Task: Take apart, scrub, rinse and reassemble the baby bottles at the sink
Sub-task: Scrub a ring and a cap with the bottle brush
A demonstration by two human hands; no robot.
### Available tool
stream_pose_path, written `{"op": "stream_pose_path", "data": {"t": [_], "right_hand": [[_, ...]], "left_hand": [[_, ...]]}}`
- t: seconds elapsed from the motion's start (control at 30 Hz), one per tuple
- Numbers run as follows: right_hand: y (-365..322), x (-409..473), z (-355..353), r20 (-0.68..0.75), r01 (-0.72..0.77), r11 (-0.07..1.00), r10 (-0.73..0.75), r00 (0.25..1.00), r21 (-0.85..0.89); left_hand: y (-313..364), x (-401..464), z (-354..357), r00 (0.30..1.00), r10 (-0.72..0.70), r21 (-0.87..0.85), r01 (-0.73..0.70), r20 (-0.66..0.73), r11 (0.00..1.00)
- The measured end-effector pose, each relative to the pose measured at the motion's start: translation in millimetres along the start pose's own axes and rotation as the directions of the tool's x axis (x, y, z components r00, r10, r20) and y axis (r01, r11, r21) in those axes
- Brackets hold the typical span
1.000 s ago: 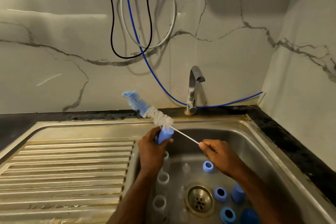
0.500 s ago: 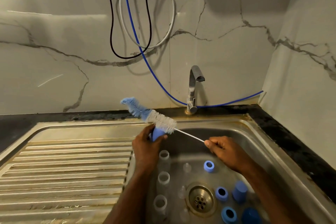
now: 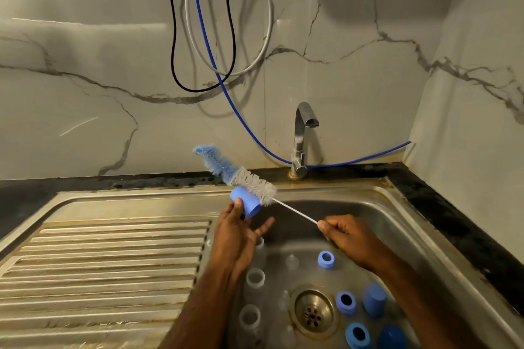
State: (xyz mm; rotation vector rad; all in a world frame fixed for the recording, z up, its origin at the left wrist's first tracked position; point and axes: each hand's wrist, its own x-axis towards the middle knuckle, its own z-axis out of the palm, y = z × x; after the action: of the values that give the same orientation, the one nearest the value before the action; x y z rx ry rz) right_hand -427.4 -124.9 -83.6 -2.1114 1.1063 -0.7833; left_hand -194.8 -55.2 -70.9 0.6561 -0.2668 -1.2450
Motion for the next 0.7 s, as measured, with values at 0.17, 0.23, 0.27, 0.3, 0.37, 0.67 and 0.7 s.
{"op": "stream_pose_path", "data": {"t": [0.17, 0.23, 0.27, 0.3, 0.37, 0.67, 0.7], "right_hand": [[-3.6, 5.8, 7.1, -0.040, 0.026, 0.999, -0.025, 0.999, 0.037], [5.4, 3.4, -4.0, 0.013, -0.002, 0.996, 0.001, 1.000, 0.092], [8.4, 1.7, -8.0, 0.040, -0.027, 0.994, 0.022, 0.999, 0.110], [9.2, 0.3, -8.9, 0.051, -0.043, 0.993, 0.038, 0.998, 0.114], [2.9, -0.7, -3.0, 0.009, -0.025, 0.997, 0.025, 1.000, 0.080], [8.9, 0.3, -13.6, 0.098, 0.007, 0.999, -0.010, 0.995, 0.035], [8.7, -0.6, -12.7, 0.091, 0.004, 0.999, -0.007, 0.996, 0.032]], "left_hand": [[-7.0, -5.8, 10.6, 0.995, -0.072, -0.035, 0.074, 0.062, 0.997], [0.6, -0.9, 4.8, 0.998, -0.055, -0.105, 0.056, 0.017, 0.993], [4.2, 1.9, 0.8, 0.998, -0.058, -0.127, 0.059, 0.010, 0.990], [6.1, 2.2, -0.9, 0.998, -0.064, -0.121, 0.065, 0.015, 0.990], [1.9, -2.0, 3.6, 0.998, -0.067, -0.022, 0.067, 0.009, 0.998], [1.7, 0.8, -3.6, 0.970, 0.150, 0.230, -0.104, -0.193, 0.968], [2.0, 0.5, -3.3, 0.968, 0.154, 0.257, -0.101, -0.197, 0.961]]}}
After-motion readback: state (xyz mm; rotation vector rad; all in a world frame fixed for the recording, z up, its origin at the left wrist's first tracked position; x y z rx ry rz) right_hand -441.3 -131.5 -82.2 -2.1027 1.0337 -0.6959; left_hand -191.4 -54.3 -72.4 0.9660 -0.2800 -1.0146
